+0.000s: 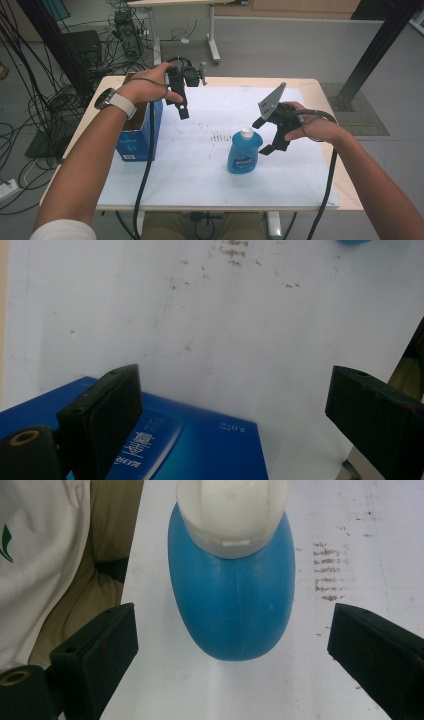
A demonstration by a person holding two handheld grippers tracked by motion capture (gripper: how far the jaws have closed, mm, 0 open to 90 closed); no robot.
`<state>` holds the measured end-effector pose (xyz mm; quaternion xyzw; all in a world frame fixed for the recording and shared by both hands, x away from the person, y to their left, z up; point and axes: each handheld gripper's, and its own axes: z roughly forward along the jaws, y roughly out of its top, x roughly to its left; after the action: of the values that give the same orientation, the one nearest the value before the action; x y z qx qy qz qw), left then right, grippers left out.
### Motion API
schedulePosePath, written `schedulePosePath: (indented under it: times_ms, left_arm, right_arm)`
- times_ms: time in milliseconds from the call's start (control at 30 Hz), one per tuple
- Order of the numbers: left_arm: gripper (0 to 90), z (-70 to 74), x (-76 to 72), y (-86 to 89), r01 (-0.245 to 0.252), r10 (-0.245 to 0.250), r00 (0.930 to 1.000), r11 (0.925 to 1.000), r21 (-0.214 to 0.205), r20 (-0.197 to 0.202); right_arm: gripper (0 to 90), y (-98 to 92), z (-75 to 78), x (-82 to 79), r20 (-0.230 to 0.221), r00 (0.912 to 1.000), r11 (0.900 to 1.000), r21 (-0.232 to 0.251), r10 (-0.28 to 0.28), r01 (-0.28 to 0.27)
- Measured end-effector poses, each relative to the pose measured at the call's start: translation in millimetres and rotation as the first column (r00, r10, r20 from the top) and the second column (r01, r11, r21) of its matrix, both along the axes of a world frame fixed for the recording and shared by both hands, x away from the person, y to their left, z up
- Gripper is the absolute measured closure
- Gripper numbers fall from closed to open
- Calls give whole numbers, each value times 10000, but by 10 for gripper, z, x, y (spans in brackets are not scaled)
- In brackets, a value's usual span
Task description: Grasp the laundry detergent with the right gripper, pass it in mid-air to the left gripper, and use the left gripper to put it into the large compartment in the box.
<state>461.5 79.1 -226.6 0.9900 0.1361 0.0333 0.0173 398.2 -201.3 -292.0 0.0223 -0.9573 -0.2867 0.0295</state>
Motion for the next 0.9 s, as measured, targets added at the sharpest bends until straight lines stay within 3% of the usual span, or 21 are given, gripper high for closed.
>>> schedulePosePath:
  times_ms: [900]
  left_arm:
    - [85,-6,4,19,-26,26,10000,10000,-18,-2]
  right_arm:
    - [56,12,-12,8,53,10000,10000,-11,-6,6]
